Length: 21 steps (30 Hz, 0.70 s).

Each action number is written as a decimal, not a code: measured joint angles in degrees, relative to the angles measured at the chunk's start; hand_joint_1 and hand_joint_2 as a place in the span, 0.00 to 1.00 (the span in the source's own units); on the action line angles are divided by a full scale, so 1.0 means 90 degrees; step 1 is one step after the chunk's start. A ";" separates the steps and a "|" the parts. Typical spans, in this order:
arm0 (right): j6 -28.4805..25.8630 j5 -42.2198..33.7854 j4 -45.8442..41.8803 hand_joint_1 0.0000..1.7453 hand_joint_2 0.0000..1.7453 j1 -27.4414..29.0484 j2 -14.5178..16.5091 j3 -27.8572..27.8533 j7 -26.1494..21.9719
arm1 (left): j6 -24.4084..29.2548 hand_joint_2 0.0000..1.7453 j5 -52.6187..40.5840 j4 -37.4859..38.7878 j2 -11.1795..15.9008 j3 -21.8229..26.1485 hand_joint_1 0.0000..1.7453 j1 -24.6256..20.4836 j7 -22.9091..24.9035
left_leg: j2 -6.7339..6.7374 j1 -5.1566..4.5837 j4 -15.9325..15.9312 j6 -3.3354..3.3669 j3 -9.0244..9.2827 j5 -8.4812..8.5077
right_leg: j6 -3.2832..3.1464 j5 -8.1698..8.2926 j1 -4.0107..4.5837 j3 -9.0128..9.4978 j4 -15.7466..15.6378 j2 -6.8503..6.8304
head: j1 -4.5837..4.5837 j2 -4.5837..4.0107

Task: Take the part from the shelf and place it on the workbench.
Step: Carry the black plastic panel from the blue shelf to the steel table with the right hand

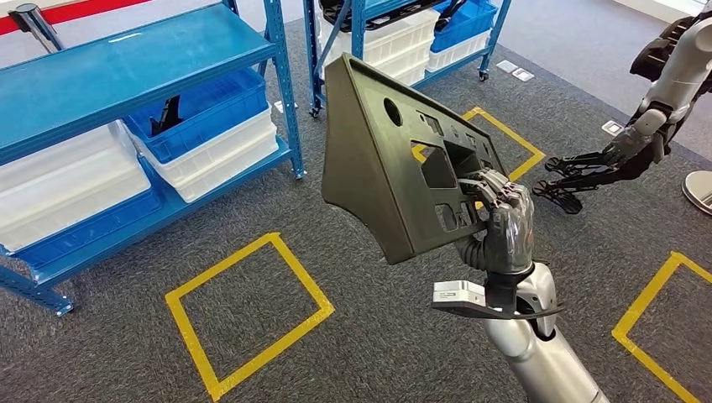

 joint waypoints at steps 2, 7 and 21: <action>0.0000 0.0000 0.0000 1.00 1.00 0.0017 0.0001 0.0000 0.0002 | 0.0000 1.00 0.0000 0.0001 0.0001 0.0000 0.00 0.0011 0.0008 | 0.0110 0.0004 0.0002 -0.0003 -0.0004 -0.0003 | 0.0011 0.0064 -0.0014 -0.0059 0.0152 -0.0026 | 0.0069 0.0000; 0.0002 -0.0001 0.0000 1.00 1.00 0.0016 0.0002 0.0002 0.0007 | 0.0000 1.00 0.0002 -0.0001 0.0003 0.0000 0.00 0.0000 0.0016 | 0.0272 -0.0030 0.0015 -0.0108 0.0000 -0.0034 | 0.0000 0.0676 0.0001 0.0754 -0.1446 -0.0270 | 0.0133 0.0000; 0.0008 0.0000 0.0000 1.00 1.00 0.0037 0.0025 0.0007 0.0021 | 0.0000 1.00 0.0013 -0.0001 0.0004 0.0000 0.00 0.0008 0.0021 | -0.0207 -0.0004 0.0338 -0.0189 -0.0117 -0.0090 | -0.0236 0.0681 0.0018 0.0769 -0.1452 0.0192 | -0.0239 0.0000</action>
